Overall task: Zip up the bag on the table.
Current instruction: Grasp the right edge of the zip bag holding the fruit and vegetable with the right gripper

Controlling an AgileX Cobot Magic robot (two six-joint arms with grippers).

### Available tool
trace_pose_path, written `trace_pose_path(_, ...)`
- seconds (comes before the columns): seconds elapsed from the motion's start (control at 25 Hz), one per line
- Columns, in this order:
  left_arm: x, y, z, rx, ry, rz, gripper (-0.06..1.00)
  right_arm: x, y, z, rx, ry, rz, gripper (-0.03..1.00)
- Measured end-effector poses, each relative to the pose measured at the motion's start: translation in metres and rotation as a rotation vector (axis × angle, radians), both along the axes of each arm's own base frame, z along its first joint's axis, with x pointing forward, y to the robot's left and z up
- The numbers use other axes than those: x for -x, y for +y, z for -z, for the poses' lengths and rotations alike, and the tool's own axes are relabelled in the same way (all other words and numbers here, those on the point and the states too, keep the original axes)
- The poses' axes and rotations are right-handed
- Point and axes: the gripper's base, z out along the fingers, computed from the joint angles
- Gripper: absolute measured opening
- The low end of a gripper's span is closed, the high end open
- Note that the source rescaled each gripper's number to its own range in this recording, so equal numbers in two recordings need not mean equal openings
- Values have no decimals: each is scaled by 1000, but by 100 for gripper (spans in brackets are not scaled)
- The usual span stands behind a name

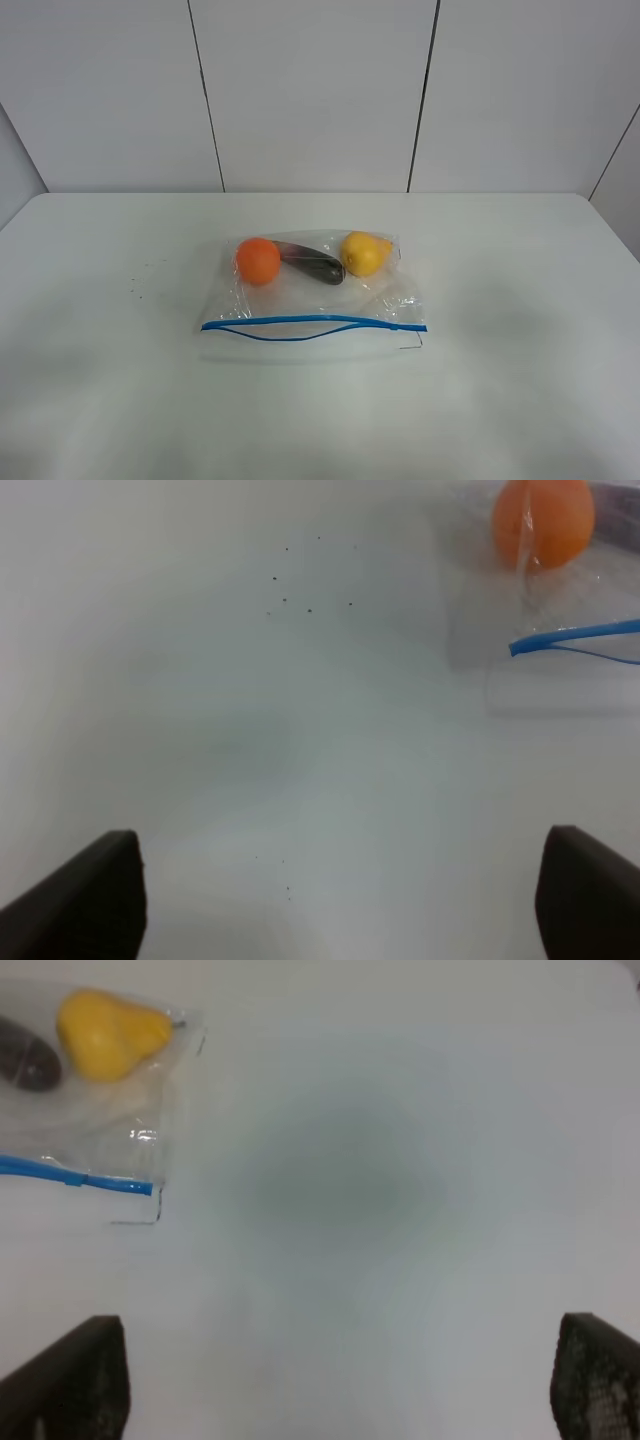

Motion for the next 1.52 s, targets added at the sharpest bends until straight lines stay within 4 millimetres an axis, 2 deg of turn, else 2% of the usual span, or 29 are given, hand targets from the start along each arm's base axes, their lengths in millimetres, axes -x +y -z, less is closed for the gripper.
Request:
trace_pose_path(0.12,0,0,0,0,0,0,100,-38,2,-15,-18,123,-8,100)
trace_pose_path(0.28,0,0,0,0,0,0,100,-98,7,-14,-62,286,-16,100)
trace_pose_path(0.4,0,0,0,0,0,0,100,-141,11,3,-105,391,-12,100)
trace_pose_path(0.52,0,0,0,0,0,0,100,-181,14,36,-146,500,0,100)
trace_pose_path(0.64,0,0,0,0,0,0,100,-211,17,67,-170,554,-18,100)
trace_pose_path(0.8,0,0,0,0,0,0,100,-238,24,108,-203,622,-79,100)
trace_pose_path(1.0,0,0,0,0,0,0,100,-256,34,141,-252,631,-209,96)
trace_pose_path(1.2,0,0,0,0,0,0,100,-274,40,159,-373,611,-300,95)
trace_pose_path(1.52,0,0,0,0,0,0,100,-321,47,175,-510,654,-480,95)
